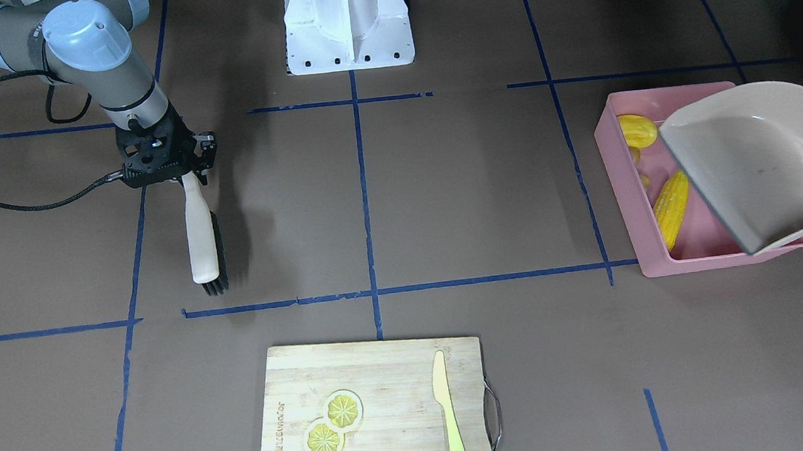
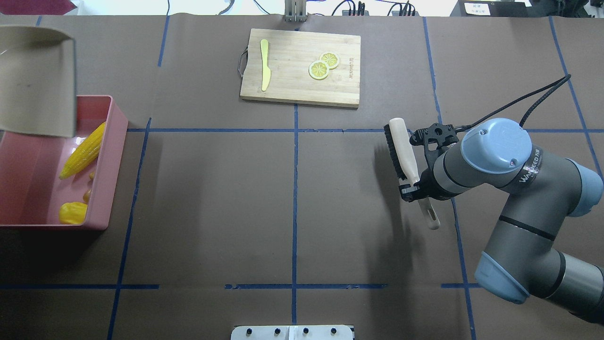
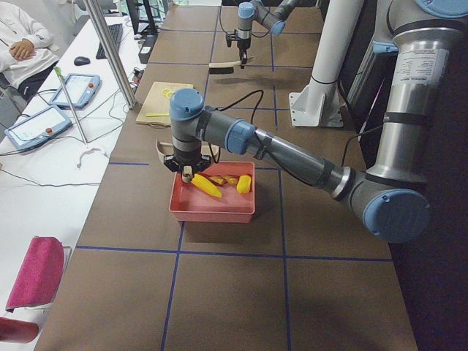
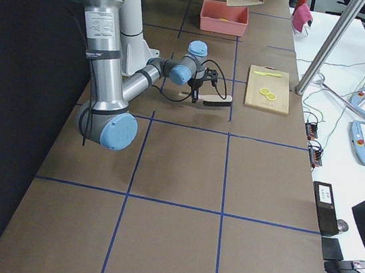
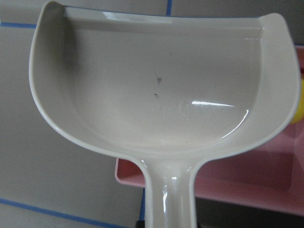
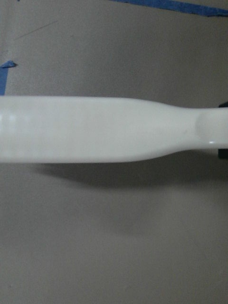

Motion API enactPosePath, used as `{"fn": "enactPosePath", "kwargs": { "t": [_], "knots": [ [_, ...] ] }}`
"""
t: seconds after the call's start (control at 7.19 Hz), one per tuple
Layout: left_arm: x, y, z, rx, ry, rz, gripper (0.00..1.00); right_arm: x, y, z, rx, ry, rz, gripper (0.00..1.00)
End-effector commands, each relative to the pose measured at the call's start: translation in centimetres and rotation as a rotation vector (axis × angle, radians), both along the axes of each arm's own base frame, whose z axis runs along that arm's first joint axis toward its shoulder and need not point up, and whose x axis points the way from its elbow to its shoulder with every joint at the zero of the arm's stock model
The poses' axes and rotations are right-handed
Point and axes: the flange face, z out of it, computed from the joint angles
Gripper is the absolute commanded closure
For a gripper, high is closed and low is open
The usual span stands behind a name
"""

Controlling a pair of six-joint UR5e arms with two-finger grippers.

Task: Sweep and dump trash into bin
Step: 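Lower the empty dustpan back onto the table with the left gripper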

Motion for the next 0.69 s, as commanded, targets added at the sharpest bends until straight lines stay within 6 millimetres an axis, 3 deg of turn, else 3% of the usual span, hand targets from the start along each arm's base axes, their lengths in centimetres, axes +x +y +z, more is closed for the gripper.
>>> {"fn": "enactPosePath", "kwargs": {
  "t": [0.0, 0.14, 0.28, 0.56],
  "knots": [
    [10.7, 2.0, -7.8, -0.064, 0.072, 0.066, 1.00, 0.5, 0.3, -1.1, -0.006, -0.020, 0.009, 1.00],
    [14.8, 2.7, -11.2, -0.077, 0.065, 0.051, 1.00, 1.3, 0.8, -1.5, -0.007, -0.028, 0.015, 1.00],
    [19.8, 4.5, -12.5, -0.055, 0.028, 0.072, 1.00, 1.3, 0.9, -1.4, -0.023, -0.027, 0.026, 1.00],
    [29.3, 8.6, -12.9, 0.001, -0.007, 0.104, 1.00, 1.3, 0.9, -1.5, -0.028, -0.029, 0.032, 1.00]
  ]
}}
